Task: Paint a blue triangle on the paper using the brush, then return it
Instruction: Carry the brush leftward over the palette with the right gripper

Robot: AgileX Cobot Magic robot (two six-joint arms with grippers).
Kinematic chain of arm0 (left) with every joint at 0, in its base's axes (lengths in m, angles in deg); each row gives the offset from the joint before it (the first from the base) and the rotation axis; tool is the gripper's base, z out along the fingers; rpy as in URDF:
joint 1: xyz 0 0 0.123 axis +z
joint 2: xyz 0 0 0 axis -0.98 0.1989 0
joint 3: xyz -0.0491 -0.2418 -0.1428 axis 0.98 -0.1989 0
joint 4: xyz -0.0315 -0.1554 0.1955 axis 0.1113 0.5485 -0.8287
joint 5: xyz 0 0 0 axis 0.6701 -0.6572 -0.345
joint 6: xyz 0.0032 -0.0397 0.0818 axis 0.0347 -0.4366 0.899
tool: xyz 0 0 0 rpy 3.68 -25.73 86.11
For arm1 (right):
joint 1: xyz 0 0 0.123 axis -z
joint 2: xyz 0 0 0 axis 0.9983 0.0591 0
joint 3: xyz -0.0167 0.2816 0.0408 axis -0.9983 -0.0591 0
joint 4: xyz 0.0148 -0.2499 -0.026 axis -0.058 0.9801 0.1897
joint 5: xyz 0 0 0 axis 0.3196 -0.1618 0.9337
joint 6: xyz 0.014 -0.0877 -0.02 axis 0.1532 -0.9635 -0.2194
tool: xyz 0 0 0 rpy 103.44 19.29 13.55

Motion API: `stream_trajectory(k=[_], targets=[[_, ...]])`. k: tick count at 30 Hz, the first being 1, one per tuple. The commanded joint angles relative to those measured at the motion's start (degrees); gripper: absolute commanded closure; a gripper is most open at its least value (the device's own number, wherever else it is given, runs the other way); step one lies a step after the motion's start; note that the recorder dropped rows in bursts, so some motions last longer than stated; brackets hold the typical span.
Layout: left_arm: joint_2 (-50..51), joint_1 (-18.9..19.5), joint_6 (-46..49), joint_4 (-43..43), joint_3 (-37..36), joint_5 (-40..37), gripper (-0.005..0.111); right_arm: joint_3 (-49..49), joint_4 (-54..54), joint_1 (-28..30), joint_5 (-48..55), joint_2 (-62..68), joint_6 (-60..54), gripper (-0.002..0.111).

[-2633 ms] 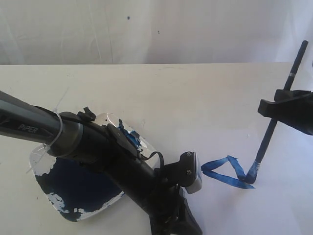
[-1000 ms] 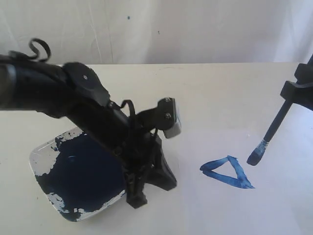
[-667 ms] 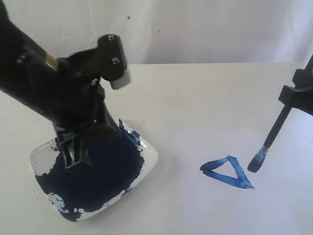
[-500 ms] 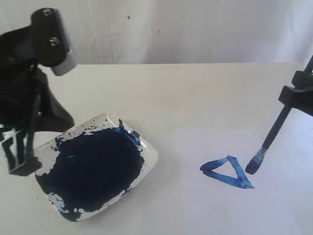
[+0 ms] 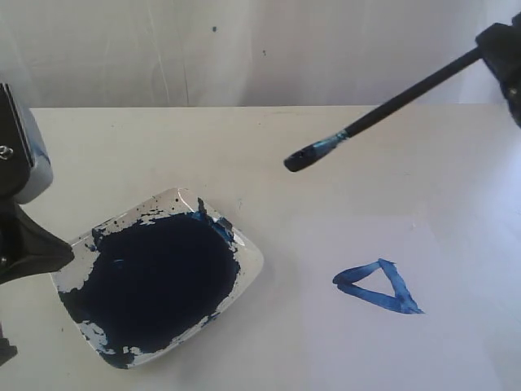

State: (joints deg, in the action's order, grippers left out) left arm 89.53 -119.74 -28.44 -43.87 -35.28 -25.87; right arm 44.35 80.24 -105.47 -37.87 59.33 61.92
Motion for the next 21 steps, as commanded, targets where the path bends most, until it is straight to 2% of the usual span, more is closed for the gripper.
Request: stream_trajectory(k=[1,4,9,21], targets=[[-0.4,0.0,-0.8,0.6,-0.3,0.3,0.107,4.6,10.2,-0.1,-5.0,10.1,18.7,0.108],[-0.4,0.0,-0.8,0.6,-0.3,0.3,0.107,8.1,15.0,-0.9,-10.7,17.9,25.2,0.108],[-0.4,0.0,-0.9,0.6,-0.3,0.6,0.107,14.2,15.7,-5.2,-17.0,30.4,25.7,0.108],[-0.4,0.0,-1.0,1.0,-0.3,1.1,0.107,25.2,14.7,-12.5,-17.1,49.7,25.6,0.108]])
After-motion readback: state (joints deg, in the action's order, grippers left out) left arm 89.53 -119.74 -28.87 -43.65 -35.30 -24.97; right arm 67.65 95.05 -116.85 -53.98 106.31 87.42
